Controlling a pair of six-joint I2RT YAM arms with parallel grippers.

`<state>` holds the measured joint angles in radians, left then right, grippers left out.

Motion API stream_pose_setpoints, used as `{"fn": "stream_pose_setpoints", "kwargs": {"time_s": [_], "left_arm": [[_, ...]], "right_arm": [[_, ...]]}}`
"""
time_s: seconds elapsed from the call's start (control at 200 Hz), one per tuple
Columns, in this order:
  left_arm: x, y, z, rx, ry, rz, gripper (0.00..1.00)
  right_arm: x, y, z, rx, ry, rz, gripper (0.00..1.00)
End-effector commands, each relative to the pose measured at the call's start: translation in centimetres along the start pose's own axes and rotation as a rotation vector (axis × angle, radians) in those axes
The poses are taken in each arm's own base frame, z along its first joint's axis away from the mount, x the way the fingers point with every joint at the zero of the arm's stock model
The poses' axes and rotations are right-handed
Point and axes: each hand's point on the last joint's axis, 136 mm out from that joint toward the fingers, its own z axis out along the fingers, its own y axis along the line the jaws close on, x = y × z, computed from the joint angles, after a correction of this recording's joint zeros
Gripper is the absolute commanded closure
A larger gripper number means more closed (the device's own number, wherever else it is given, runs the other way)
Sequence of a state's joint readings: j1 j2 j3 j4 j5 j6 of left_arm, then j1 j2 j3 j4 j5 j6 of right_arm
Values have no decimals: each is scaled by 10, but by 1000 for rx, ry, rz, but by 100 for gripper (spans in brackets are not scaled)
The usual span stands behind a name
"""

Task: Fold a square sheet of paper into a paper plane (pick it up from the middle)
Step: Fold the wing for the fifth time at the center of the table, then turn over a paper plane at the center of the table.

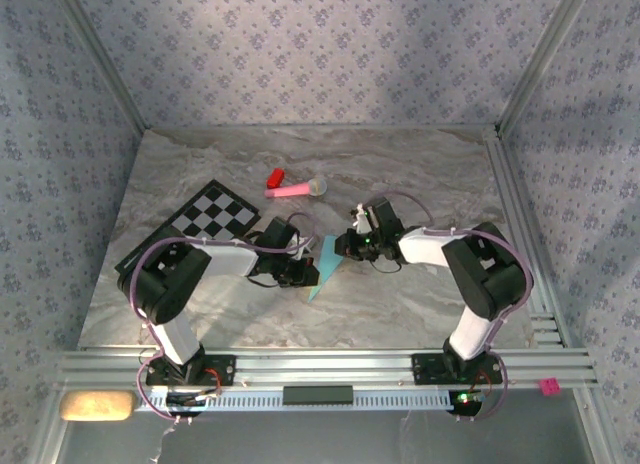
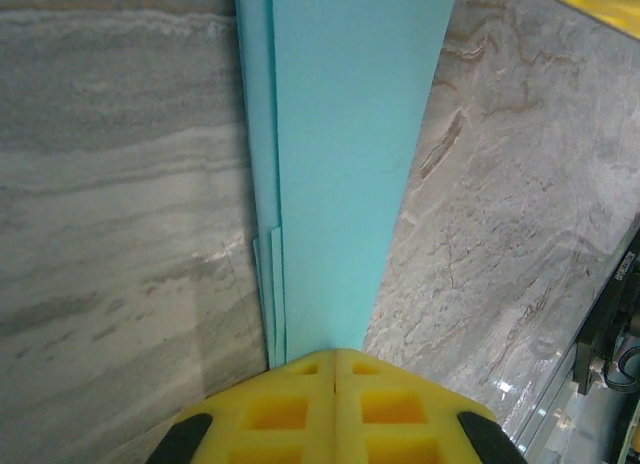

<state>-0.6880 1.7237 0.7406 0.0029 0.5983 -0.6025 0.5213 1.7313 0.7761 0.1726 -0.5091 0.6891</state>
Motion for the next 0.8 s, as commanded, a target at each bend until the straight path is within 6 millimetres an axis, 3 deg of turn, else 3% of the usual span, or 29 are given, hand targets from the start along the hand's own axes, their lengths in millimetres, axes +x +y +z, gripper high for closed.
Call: {"fn": "stream_pose_setpoints", "kwargs": {"time_s": [0.0, 0.155, 0.45, 0.545, 0.615, 0.735, 0.795], "left_arm": [[46, 57, 3, -206, 117, -115, 100], [47, 55, 0, -204, 114, -116, 100], [46, 47, -1, -173, 80, -134, 100], [41, 31, 0, -131, 47, -136, 100], [33, 9, -1, -83, 4, -95, 100], [18, -23, -17, -60, -95, -28, 83], [10, -31, -31, -73, -147, -5, 81]], "right_arm": [[5, -20, 5, 33, 19, 48, 88], [0, -42, 2, 85, -8, 94, 89], [-26, -48, -14, 108, -69, 81, 88], [-31, -37, -23, 98, -106, 54, 84], [-32, -31, -34, 130, -163, 24, 80], [-25, -20, -46, 155, -209, 5, 77], [-18, -16, -50, 162, -221, 3, 75]]}}
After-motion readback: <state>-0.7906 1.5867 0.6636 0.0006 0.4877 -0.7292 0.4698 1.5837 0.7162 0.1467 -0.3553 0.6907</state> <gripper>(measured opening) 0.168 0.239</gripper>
